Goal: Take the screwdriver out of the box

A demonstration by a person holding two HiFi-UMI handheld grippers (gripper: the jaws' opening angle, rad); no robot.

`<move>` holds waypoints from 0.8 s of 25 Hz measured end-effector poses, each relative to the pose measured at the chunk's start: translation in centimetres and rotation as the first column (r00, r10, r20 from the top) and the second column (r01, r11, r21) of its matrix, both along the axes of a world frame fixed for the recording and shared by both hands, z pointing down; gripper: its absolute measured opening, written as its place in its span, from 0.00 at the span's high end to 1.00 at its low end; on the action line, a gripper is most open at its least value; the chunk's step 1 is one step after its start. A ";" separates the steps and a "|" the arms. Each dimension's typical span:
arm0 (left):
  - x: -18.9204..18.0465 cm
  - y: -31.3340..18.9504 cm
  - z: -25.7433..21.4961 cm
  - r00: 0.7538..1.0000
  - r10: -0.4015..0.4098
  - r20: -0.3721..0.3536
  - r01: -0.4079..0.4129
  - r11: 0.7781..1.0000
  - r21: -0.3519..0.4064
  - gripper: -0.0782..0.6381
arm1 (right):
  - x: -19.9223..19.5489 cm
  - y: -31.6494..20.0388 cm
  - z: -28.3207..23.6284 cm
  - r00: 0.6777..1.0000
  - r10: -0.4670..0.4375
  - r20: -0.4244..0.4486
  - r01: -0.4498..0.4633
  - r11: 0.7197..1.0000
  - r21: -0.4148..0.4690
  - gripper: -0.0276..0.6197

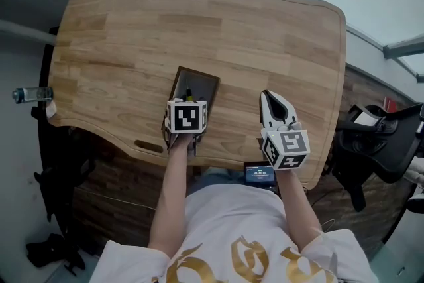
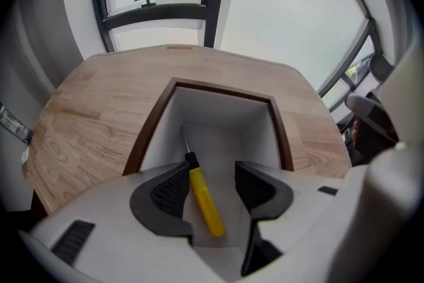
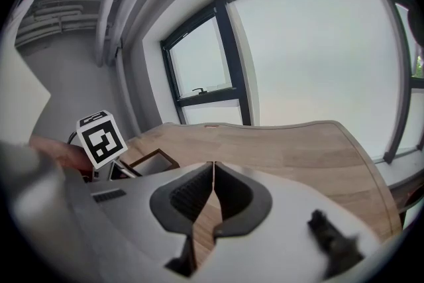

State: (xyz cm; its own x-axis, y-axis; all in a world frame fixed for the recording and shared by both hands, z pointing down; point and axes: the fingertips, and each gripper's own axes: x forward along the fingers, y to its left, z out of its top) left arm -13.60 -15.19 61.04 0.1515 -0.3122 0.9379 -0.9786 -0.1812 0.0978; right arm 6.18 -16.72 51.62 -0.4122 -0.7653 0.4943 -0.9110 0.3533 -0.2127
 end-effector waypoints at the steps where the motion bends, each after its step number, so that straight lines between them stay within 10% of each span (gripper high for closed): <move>1: 0.1 0.1 0.3 1.000 0.003 0.002 -0.003 1.000 -0.015 0.58 | -0.1 -0.2 0.1 1.000 -0.002 0.001 0.002 1.000 -0.003 0.91; 20: -0.5 0.4 2.3 0.992 0.017 0.122 -0.005 0.996 -0.094 0.61 | -1.0 -1.9 2.2 0.999 -0.039 0.022 0.040 0.998 -0.047 0.91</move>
State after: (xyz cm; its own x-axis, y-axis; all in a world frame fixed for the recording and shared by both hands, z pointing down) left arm -14.09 -14.82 63.39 0.0370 -0.2213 0.9745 -0.9822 -0.1876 -0.0053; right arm 5.19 -18.60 53.82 -0.4526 -0.7240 0.5206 -0.8916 0.3784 -0.2489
